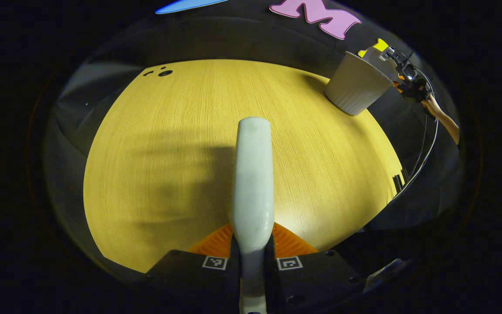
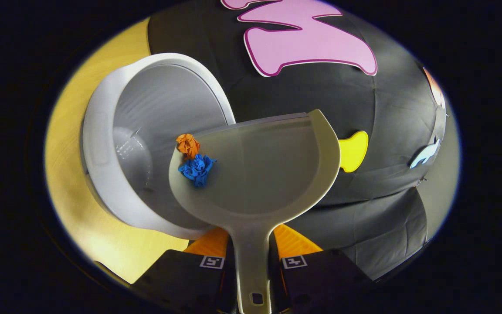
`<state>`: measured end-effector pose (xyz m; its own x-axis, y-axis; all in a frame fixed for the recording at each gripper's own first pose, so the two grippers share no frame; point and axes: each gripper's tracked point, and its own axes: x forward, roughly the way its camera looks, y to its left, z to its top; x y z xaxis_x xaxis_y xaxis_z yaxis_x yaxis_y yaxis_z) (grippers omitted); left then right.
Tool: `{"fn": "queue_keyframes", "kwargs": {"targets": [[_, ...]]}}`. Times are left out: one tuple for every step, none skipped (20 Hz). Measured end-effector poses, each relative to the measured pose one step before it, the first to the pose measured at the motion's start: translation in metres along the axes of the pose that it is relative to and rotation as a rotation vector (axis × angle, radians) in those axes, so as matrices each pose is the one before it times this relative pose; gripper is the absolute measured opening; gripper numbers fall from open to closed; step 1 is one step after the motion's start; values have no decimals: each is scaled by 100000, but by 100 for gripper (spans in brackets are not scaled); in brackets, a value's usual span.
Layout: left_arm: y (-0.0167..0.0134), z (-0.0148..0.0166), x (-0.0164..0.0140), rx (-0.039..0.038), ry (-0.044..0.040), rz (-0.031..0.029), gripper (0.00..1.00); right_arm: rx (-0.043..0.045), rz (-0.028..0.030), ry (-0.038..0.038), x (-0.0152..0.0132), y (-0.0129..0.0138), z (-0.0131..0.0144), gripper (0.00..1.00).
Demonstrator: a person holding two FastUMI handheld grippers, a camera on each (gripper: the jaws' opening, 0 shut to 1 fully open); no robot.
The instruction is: Pick up the small broom and dustpan from the desktop, sweep the trash into the dustpan with the broom, and then empty the trash into the garbage bin.
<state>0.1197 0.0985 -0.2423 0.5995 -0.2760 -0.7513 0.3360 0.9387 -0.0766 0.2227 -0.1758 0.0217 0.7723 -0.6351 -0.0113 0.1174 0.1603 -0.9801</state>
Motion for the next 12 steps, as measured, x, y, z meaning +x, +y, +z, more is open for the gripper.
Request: {"fn": "queue_keyframes", "kwargs": {"targets": [[-72, 114, 97, 235, 57, -122, 27, -3673, -1530, -467, -90, -136, 279, 33], [-80, -39, 25, 274, 43, 44, 27, -3853, -1196, -733, -16, -196, 155, 33], [-140, 31, -25, 346, 14, -167, 27, -3664, -967, -930, -118, 29, 233, 33], [-92, 5, 64, 89, -83, -114, 26, -3534, -776, -930, -114, 91, 78, 33], [-132, 53, -7, -58, -137, -214, 25, -3467, -514, -1114, -12, 83, 201, 33], [-10, 48, 42, -87, -46, -231, 26, -4362, -1321, -1182, -421, -192, 398, 33], [25, -32, 25, -28, 68, -103, 26, -5126, -748, -2237, -414, -48, 765, 33], [-64, -7, 28, 32, 51, -180, 27, -3935, -994, -1598, 573, -118, 360, 33], [31, -57, -43, 52, -180, 122, 25, -2098, -865, -1487, 169, -152, 341, 33], [116, 8, 37, -267, 8, 140, 27, 590, -192, -590, -176, 85, -36, 36], [31, -65, -54, -552, 43, -178, 28, 2373, 1206, 51, -32, 162, -61, 33], [127, -51, 26, -618, 71, 88, 27, 3057, 1773, 1367, -20, 73, -101, 33]]}}
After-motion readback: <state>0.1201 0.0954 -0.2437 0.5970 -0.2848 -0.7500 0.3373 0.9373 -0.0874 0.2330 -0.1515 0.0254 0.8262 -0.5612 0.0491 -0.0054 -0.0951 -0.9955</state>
